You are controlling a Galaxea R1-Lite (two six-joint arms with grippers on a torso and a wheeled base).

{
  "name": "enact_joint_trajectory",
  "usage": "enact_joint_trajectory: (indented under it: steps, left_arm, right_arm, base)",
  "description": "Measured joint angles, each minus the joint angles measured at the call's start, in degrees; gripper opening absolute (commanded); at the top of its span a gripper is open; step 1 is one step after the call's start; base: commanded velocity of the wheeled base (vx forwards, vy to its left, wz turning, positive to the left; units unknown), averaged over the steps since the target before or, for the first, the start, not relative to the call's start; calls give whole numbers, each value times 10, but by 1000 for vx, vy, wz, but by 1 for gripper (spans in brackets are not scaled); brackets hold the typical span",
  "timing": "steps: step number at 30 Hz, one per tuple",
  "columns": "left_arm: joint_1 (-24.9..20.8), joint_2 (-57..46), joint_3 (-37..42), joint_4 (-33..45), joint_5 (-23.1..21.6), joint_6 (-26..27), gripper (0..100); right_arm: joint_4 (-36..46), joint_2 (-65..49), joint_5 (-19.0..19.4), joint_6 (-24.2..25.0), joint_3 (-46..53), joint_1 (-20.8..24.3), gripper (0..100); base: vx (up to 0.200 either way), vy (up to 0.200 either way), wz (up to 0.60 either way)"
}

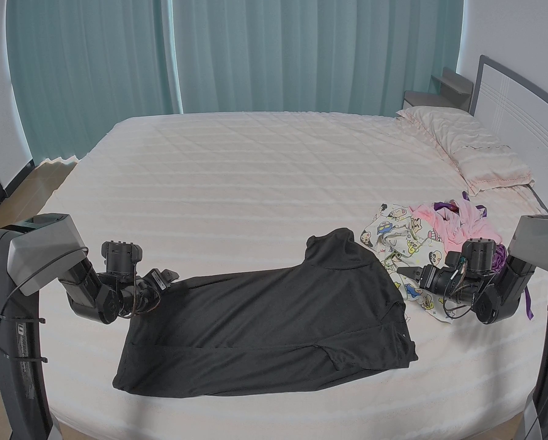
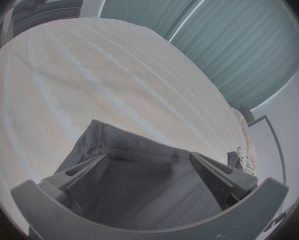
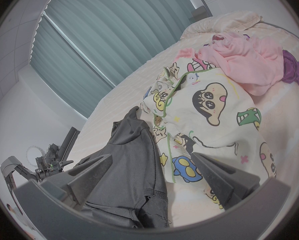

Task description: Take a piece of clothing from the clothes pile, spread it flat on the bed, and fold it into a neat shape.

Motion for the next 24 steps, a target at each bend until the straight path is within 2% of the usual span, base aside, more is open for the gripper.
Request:
enact_joint_trajectory:
  steps: [15, 24]
  left_arm:
    - [23, 39, -141, 33, 23, -27, 100]
    - [52, 51, -180, 43, 20, -30, 100]
  right_arm:
    - [-3, 10, 0, -2, -4, 0, 100]
    - [-7, 21, -1, -3, -11, 3, 100]
  base:
    - [0, 0, 0]
    - [0, 0, 0]
